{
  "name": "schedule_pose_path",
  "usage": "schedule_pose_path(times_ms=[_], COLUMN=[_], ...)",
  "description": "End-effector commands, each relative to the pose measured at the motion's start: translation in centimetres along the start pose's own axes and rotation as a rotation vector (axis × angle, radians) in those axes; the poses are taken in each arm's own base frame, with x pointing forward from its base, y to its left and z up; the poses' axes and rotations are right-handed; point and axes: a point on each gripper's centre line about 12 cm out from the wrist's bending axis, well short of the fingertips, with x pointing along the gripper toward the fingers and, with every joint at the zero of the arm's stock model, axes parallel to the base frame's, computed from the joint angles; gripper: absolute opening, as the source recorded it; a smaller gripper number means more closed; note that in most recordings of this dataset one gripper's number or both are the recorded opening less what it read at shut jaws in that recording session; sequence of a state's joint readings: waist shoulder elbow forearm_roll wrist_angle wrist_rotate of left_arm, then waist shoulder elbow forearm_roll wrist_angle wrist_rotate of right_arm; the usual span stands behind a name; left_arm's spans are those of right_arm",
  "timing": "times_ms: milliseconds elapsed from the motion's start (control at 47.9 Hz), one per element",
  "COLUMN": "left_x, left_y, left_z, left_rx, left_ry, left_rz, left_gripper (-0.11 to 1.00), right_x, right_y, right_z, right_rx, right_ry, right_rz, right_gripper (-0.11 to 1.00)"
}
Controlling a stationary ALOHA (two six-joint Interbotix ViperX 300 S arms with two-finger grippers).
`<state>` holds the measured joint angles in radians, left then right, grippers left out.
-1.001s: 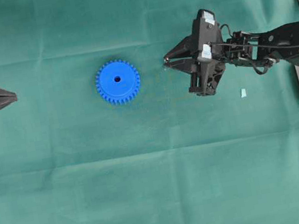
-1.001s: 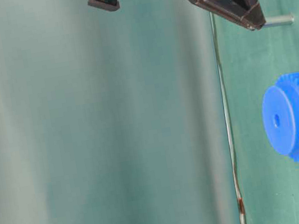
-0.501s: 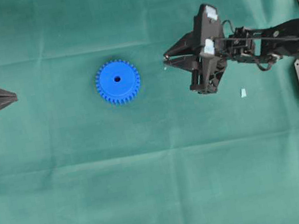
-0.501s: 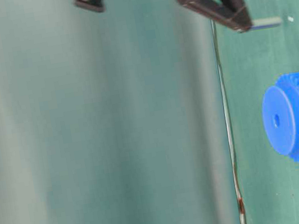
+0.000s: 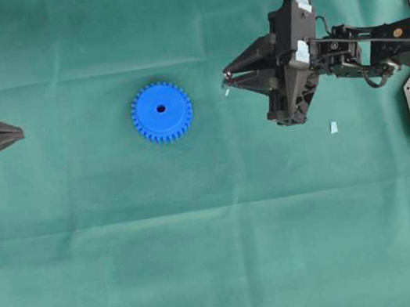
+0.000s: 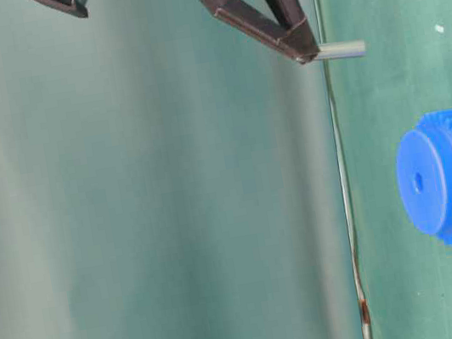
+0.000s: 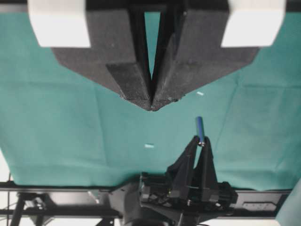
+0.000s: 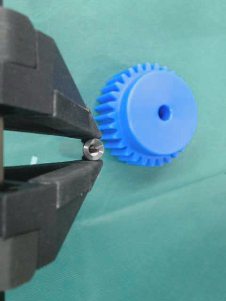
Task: Insert the shaft into the center hole of the gear.
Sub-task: 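Carry the shaft left and position it above the blue gear's center hole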
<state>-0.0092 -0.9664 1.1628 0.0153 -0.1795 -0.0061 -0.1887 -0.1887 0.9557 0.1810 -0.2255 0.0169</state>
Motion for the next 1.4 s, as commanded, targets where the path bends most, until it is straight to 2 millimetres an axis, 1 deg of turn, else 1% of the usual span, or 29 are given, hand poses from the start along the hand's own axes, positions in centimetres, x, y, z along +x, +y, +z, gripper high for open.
schedule_pose_path(times_ms=[0,146,522,689,772,1022,1210,1377], left_x=[0.2,0.2,0.1,0.1,0.1,0.2,0.1,0.2], left_y=[0.0,0.0,0.0,0.0,0.0,0.0,0.0,0.0], left_z=[1.0,1.0,1.0,1.0,1.0,1.0,1.0,1.0], left_rx=[0.002,0.003,0.003,0.003,0.002,0.002,0.002,0.0], left_ry=[-0.026,-0.026,-0.028,-0.028,-0.026,-0.026,-0.026,-0.026], left_rz=[-0.002,-0.002,-0.002,-0.002,-0.002,-0.002,-0.002,-0.002], left_gripper=[0.0,0.0,0.0,0.0,0.0,0.0,0.0,0.0], right_x=[-0.1,0.8,5.3,6.4,6.6,7.0,8.1,8.6], right_y=[0.4,1.1,3.3,3.7,3.8,3.7,3.5,3.4], right_z=[1.7,2.7,6.1,6.9,7.0,6.5,5.5,4.7], right_rx=[0.003,-0.004,-0.032,-0.044,-0.048,-0.044,-0.039,-0.036], right_ry=[-0.043,-0.043,-0.048,-0.036,-0.036,-0.024,-0.004,0.012], right_rz=[0.011,0.024,0.061,0.065,0.067,0.064,0.057,0.052], right_gripper=[0.18,0.18,0.18,0.18,0.18,0.18,0.18,0.18])
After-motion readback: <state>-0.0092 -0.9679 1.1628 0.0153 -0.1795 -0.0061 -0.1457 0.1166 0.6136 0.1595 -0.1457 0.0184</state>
